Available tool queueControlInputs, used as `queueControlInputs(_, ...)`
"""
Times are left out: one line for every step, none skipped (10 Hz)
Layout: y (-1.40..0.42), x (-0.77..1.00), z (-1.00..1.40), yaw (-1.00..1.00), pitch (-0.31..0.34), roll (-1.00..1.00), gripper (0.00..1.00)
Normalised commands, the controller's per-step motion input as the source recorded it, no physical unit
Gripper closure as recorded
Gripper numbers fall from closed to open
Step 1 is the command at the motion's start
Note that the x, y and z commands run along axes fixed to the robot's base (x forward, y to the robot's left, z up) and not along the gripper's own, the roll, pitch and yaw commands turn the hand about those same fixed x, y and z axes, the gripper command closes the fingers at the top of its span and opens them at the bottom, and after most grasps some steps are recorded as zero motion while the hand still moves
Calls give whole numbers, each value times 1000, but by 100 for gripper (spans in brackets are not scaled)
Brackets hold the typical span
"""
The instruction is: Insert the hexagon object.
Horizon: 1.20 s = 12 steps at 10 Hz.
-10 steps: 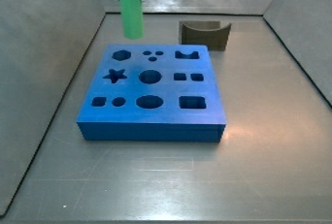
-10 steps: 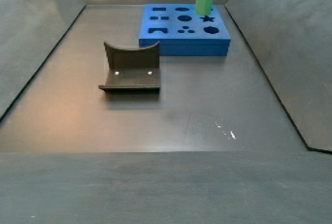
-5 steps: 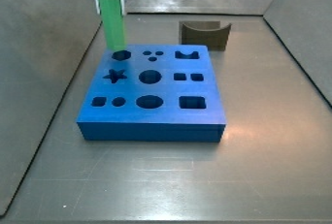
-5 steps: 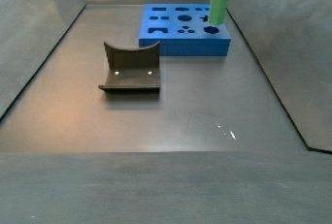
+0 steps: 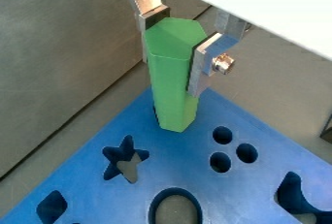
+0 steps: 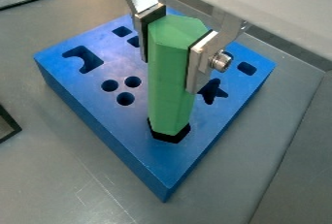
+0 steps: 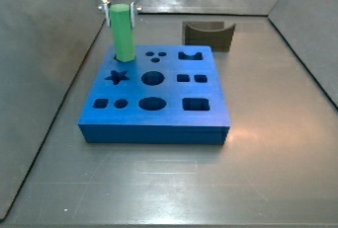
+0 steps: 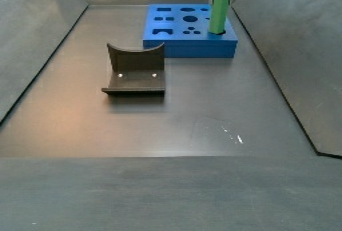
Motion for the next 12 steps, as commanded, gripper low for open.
queueControlInputs(49, -151, -226, 66, -31, 87, 100)
queueControlInputs(0, -163, -211, 60, -40, 63, 100)
queueControlInputs(0, -80, -306, 69, -44, 70, 100)
queueControlInputs(0, 0, -526, 69, -73, 84, 100)
queueControlInputs(-80, 0, -731, 29, -150, 34, 100)
queueControlInputs(-131, 89, -823, 6, -214, 4, 100)
queueControlInputs(-103, 83, -766, 0, -244, 0, 100)
queueControlInputs(-20, 26, -706, 0, -271, 0, 100)
queueControlInputs(-6, 0, -671, 11, -290, 0, 100)
queueControlInputs(0, 34, -634, 126, -179, 51, 100)
queueControlInputs(0, 14, -403, 0, -99, -51, 100)
queueControlInputs(0, 51, -23, -6, 0, -13, 100)
